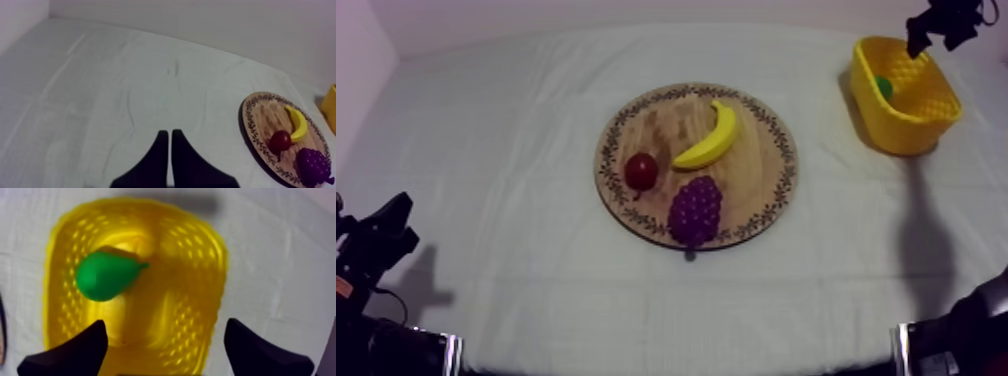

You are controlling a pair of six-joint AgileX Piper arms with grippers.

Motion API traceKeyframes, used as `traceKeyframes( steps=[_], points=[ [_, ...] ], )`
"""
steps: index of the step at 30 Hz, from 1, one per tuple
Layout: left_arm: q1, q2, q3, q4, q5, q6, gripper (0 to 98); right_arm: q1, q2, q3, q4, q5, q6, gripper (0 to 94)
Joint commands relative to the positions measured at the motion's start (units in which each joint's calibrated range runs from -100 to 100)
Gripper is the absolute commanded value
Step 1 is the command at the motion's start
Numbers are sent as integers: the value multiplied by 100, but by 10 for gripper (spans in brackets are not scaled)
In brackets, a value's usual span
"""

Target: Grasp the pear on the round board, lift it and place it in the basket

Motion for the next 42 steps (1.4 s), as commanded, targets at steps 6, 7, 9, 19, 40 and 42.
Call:
traceKeyframes(
  steps=[6,7,9,19,40,42],
  points=[
    [-1,0,-2,-2,0,2,1,-268,-1758,1159,58,-694,-703,607],
    [-1,0,-2,-2,0,2,1,-313,-2015,1388,58,-828,-828,594],
    [-1,0,-2,-2,0,2,1,-378,-2544,1870,11,-1113,-1000,570],
    [-1,0,-2,-2,0,2,1,-237,-5180,4752,-857,-3133,-748,369],
    [-1,0,-2,-2,0,1,1,-666,-9641,10388,-1730,-5139,-933,7],
    [-1,0,-2,-2,0,1,1,-702,-10005,10830,-1843,-5299,-928,6]
  ],
)
